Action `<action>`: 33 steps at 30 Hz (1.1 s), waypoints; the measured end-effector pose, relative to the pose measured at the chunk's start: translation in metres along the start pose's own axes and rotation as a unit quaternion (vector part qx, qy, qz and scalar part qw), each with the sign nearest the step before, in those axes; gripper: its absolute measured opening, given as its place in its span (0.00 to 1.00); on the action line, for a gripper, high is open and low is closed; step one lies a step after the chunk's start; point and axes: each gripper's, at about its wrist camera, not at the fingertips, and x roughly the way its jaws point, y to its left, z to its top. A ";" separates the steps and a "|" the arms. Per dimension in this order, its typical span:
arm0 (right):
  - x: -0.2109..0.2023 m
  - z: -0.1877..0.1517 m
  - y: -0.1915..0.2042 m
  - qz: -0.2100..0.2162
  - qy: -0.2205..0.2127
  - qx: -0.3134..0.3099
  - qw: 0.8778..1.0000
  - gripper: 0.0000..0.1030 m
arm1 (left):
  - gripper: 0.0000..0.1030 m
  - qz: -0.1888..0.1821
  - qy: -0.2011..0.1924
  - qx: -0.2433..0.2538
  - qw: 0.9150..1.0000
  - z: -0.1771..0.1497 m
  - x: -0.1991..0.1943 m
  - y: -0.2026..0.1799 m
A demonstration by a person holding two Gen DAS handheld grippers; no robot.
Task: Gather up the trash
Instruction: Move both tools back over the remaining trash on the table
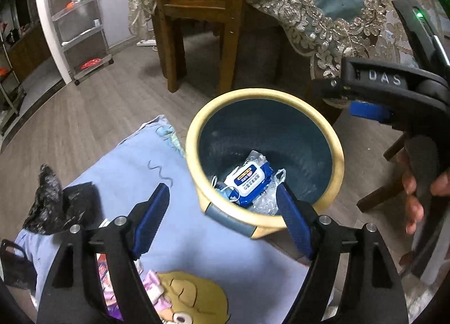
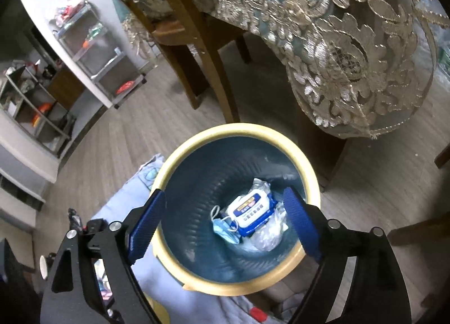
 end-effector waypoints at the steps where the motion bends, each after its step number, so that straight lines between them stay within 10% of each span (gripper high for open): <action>1: -0.002 0.000 0.003 0.002 -0.002 -0.004 1.000 0.87 | 0.75 0.000 -0.002 -0.002 1.000 -0.003 -0.006 0.002; 21: -0.057 -0.060 0.127 0.042 -0.031 -0.199 0.979 0.91 | 0.81 0.102 -0.045 -0.086 0.990 -0.110 -0.173 0.137; 33: -0.052 -0.124 0.177 0.068 0.007 -0.237 0.969 0.91 | 0.83 0.113 -0.029 -0.166 0.979 -0.198 -0.182 0.199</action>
